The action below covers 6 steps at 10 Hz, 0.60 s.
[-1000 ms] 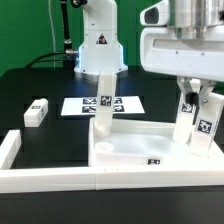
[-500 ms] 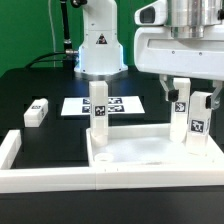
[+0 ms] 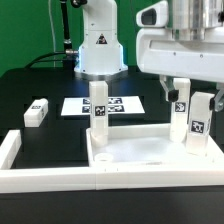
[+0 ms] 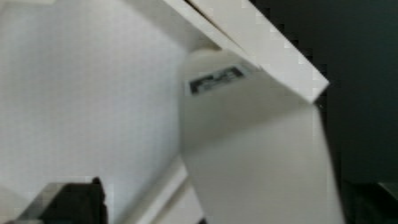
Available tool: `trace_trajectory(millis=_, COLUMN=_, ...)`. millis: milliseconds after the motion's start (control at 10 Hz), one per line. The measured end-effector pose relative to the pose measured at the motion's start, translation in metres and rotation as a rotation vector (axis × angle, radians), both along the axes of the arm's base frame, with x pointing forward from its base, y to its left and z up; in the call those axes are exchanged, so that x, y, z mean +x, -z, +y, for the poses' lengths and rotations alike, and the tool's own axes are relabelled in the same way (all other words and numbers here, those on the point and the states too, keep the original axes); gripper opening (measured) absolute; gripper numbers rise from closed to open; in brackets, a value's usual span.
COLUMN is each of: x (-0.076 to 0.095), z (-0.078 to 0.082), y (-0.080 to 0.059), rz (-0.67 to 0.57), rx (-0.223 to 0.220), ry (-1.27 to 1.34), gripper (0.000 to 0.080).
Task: Assemble desk
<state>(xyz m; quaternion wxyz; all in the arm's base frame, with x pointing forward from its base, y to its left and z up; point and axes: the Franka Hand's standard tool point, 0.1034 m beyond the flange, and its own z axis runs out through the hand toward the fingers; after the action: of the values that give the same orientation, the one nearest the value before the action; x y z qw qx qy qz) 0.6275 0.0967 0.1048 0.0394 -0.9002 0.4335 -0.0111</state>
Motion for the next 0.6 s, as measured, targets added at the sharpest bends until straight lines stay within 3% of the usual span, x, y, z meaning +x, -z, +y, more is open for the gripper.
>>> trace_trajectory(millis=300, x=-0.0034, z=0.0123, y=0.0062, rz=0.013, rx=0.008, ry=0.044, gripper=0.0648)
trace_trajectory(millis=400, x=-0.003, z=0.0112, y=0.006, rz=0.014, rx=0.009, ry=0.068, gripper=0.0515)
trace_trajectory(millis=500, x=-0.003, z=0.0109, y=0.0062, rz=0.014, rx=0.007, ry=0.068, gripper=0.0515)
trace_trajectory(millis=600, x=-0.003, z=0.0114, y=0.0064, rz=0.017, rx=0.013, ry=0.13, gripper=0.0378)
